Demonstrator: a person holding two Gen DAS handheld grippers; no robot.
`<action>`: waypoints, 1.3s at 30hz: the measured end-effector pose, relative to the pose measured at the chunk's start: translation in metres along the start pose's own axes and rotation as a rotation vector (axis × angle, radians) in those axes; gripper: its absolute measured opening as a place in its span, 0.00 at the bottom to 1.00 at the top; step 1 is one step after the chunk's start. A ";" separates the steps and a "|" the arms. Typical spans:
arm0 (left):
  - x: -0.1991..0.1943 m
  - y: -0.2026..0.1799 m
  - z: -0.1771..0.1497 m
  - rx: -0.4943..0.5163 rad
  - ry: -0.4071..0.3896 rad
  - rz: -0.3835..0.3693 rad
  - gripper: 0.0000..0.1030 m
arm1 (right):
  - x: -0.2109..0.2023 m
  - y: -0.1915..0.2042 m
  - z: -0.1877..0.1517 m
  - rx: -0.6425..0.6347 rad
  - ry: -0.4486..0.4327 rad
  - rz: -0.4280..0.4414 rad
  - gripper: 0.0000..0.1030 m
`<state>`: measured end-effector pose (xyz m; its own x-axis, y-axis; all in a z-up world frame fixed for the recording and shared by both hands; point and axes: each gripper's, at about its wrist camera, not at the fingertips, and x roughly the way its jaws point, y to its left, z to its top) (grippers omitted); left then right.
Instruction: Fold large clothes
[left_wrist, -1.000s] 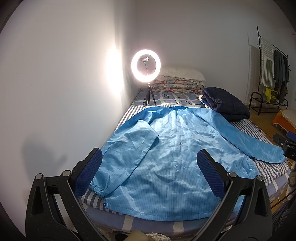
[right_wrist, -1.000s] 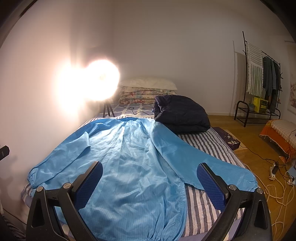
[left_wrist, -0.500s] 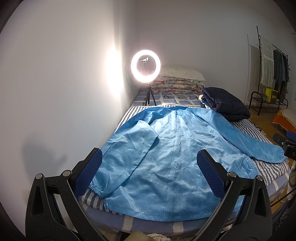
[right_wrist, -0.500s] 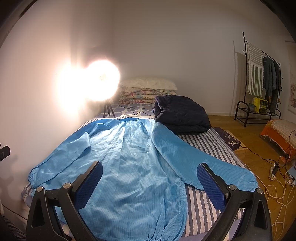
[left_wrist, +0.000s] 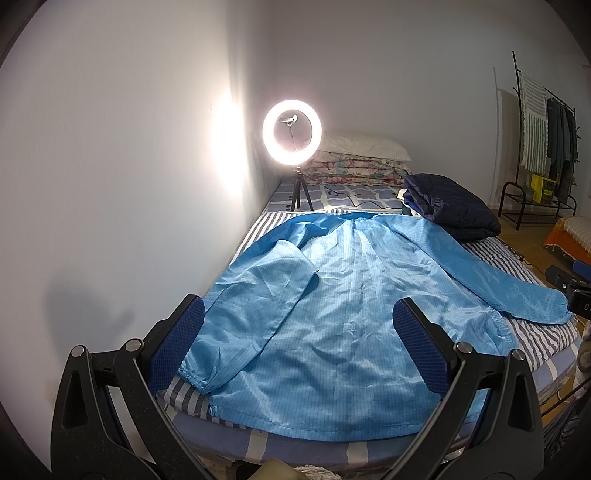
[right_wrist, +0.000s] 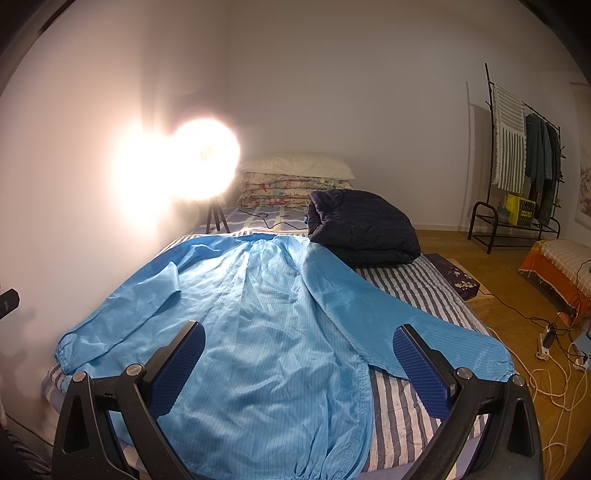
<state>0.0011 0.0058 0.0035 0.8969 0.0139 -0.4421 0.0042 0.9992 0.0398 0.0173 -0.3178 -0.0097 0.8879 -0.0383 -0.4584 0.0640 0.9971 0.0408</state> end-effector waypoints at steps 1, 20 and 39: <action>0.000 0.000 0.000 0.000 0.000 0.000 1.00 | 0.000 0.000 0.000 0.000 0.000 -0.001 1.00; -0.002 0.003 0.007 0.002 0.000 0.001 1.00 | 0.002 0.003 -0.001 -0.004 0.000 0.001 1.00; 0.000 0.009 0.002 -0.001 0.002 0.014 1.00 | 0.002 0.004 -0.002 -0.007 0.004 0.005 0.98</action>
<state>0.0021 0.0151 0.0055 0.8960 0.0277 -0.4431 -0.0085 0.9989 0.0452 0.0185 -0.3140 -0.0126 0.8864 -0.0332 -0.4616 0.0567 0.9977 0.0371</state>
